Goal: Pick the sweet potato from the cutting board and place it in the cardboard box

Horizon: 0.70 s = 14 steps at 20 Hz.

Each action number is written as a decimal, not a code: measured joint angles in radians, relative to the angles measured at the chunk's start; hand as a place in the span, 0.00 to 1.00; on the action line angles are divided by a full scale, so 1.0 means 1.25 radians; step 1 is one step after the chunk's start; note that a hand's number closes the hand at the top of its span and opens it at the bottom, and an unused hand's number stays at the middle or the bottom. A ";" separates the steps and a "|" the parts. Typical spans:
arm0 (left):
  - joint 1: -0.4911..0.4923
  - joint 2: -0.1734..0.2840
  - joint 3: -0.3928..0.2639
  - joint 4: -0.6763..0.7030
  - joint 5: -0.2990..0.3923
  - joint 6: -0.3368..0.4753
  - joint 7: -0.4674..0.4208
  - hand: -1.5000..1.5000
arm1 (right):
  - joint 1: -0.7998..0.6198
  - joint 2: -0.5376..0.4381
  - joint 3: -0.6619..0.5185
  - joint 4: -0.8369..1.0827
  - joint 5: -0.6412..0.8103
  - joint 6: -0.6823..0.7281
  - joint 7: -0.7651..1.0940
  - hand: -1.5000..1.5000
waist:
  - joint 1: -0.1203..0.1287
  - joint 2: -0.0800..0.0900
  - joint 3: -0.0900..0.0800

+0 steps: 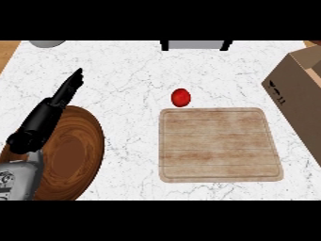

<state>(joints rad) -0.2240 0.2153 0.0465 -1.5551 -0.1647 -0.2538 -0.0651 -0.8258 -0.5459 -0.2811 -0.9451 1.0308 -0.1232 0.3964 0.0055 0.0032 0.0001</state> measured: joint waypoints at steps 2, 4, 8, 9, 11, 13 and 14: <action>0.001 -0.001 0.000 0.001 -0.002 0.001 -0.003 0.50 | -0.003 -0.032 -0.008 0.042 -0.009 0.048 -0.015 1.00 | 0.001 0.000 0.000; 0.000 0.005 0.007 -0.004 0.010 -0.009 0.007 0.50 | 0.010 -0.053 -0.022 0.087 -0.027 0.092 -0.032 1.00 | 0.003 0.000 0.000; 0.000 0.002 0.004 -0.002 0.004 -0.008 0.001 0.50 | 0.025 -0.108 -0.048 0.170 -0.063 0.176 -0.093 1.00 | 0.003 0.001 0.000; 0.000 0.005 0.007 -0.004 0.007 -0.012 0.000 0.50 | 0.030 -0.126 -0.055 0.192 -0.071 0.193 -0.116 1.00 | 0.003 0.001 0.000; 0.003 0.006 0.010 -0.003 0.010 -0.015 -0.006 0.50 | 0.038 -0.144 -0.054 0.232 -0.075 0.226 -0.147 1.00 | 0.005 0.002 0.000; -0.003 -0.001 0.004 -0.004 0.005 -0.010 0.003 0.50 | 0.029 -0.159 -0.049 0.270 -0.073 0.263 -0.152 1.00 | 0.006 0.002 0.001; -0.001 -0.010 -0.005 -0.008 -0.004 -0.001 0.004 0.50 | 0.032 -0.167 -0.052 0.292 -0.075 0.273 -0.160 0.00 | 0.007 0.002 0.000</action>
<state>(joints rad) -0.2249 0.2022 0.0408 -1.5645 -0.1701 -0.2556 -0.0602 -0.7853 -0.7543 -0.3460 -0.5805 0.9375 0.2184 0.1958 0.0144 0.0057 0.0007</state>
